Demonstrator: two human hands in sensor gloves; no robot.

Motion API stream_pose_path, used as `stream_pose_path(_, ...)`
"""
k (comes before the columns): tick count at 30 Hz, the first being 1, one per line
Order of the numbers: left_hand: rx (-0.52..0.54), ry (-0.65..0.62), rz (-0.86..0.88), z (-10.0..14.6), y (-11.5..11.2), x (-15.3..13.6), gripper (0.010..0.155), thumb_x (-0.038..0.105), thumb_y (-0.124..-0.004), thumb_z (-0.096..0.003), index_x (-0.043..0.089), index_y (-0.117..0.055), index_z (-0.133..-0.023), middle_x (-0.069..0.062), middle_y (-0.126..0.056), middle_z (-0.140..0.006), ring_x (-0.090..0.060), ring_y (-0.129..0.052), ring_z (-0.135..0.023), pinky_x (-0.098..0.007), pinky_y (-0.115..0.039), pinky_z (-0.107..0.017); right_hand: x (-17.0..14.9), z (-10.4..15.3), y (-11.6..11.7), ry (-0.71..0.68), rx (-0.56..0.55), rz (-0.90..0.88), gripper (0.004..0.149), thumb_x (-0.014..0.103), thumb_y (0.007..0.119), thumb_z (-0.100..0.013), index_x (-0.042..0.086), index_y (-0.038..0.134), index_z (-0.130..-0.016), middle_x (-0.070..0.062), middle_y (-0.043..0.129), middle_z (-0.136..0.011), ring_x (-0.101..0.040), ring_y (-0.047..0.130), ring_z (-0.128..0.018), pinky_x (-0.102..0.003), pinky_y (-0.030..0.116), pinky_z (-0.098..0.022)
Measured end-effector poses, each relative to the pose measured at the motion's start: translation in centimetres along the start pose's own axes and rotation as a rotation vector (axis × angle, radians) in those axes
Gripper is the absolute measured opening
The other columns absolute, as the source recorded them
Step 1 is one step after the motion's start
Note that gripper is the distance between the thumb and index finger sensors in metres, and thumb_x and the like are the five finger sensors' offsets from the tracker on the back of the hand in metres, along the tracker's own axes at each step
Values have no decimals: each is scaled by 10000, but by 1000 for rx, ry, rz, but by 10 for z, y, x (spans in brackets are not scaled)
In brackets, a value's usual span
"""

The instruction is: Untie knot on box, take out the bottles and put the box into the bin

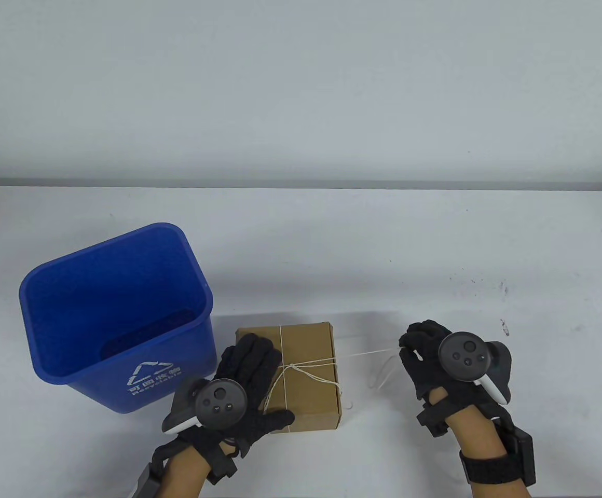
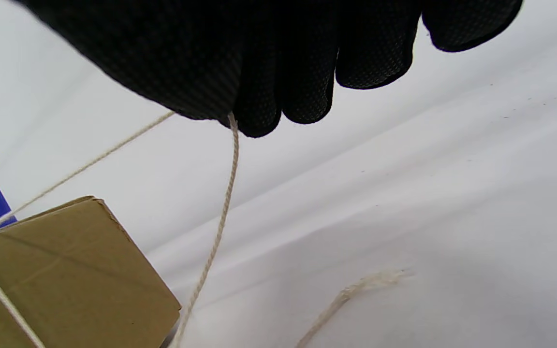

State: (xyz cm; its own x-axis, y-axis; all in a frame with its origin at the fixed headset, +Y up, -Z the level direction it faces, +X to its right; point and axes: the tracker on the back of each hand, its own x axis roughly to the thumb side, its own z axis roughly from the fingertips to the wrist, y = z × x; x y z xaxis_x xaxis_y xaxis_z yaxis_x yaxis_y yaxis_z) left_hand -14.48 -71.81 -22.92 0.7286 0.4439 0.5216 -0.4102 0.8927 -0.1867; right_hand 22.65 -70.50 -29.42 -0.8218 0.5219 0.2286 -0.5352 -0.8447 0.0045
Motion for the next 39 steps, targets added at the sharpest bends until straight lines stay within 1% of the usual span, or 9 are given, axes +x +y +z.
stream_pose_path(7, -2, 1, -7, 0, 0, 0, 1029, 703, -713, -435, 121, -285, -1167, -132, -196, -1199, -461, -104, -1132, -655, -156, -757, -15, -5, 1, 81, 45, 24, 352, 289, 801, -468, 119, 861, -770, -146, 733, -943, -513, 640, -908, -695, 523, -611)
stream_pose_path(13, -4, -1, 2, 0, 0, -1, 1030, 701, -716, -434, 120, -285, -1168, -132, -193, -1200, -459, -100, -1133, -654, -152, -757, -16, -5, 2, 92, 84, 28, 362, 291, 798, -471, 115, 855, -782, -158, 717, -957, -521, 630, -910, -699, 515, -611)
stream_pose_path(20, -2, -2, 7, 0, 0, -1, 1029, 699, -720, -432, 121, -289, -1167, -130, -197, -1199, -458, -101, -1133, -655, -152, -756, -12, -1, -10, 80, -17, 15, 488, 295, 775, -475, 78, 753, -911, -181, 663, -991, -528, 619, -910, -701, 509, -609)
stream_pose_path(22, -5, 0, 9, 0, 0, -1, 1029, 697, -720, -434, 121, -287, -1167, -131, -194, -1199, -457, -99, -1133, -654, -149, -757, -5, 1, -13, 45, -39, -4, 510, 301, 772, -477, 80, 728, -934, -186, 648, -1002, -528, 617, -912, -702, 508, -609)
stream_pose_path(25, -16, 7, 13, -2, 1, -1, 1030, 699, -718, -435, 123, -282, -1169, -130, -189, -1201, -456, -95, -1135, -653, -146, -760, 18, 4, -10, -98, -46, -55, 541, 327, 766, -481, 88, 696, -960, -185, 620, -1023, -530, 608, -918, -702, 508, -610)
stream_pose_path(30, -29, 11, 22, -4, 3, -3, 1032, 700, -718, -436, 120, -282, -1170, -134, -193, -1201, -459, -98, -1134, -656, -149, -758, 63, 13, 6, -278, 27, -25, 604, 371, 758, -487, 106, 613, -1010, -166, 529, -1075, -535, 568, -941, -701, 497, -619)
stream_pose_path(32, -29, 9, 15, -4, 3, -3, 1031, 701, -716, -436, 119, -285, -1170, -136, -193, -1201, -462, -101, -1133, -657, -152, -757, 79, 18, 17, -337, 73, -11, 626, 386, 752, -490, 108, 578, -1023, -167, 486, -1090, -537, 548, -950, -702, 490, -623)
stream_pose_path(37, -26, 6, 9, -4, 3, -2, 1031, 698, -719, -436, 117, -286, -1169, -138, -194, -1200, -465, -102, -1132, -658, -153, -756, 99, 20, 42, -400, 173, -1, 671, 414, 745, -490, 96, 531, -1041, -175, 424, -1105, -549, 501, -963, -710, 468, -626)
stream_pose_path(39, -35, 9, 10, -6, 2, -2, 1035, 700, -717, -437, 118, -277, -1171, -136, -188, -1202, -463, -97, -1134, -658, -149, -758, 105, 18, 46, -417, 211, -2, 685, 430, 733, -494, 96, 508, -1048, -186, 380, -1111, -553, 458, -972, -712, 441, -634)
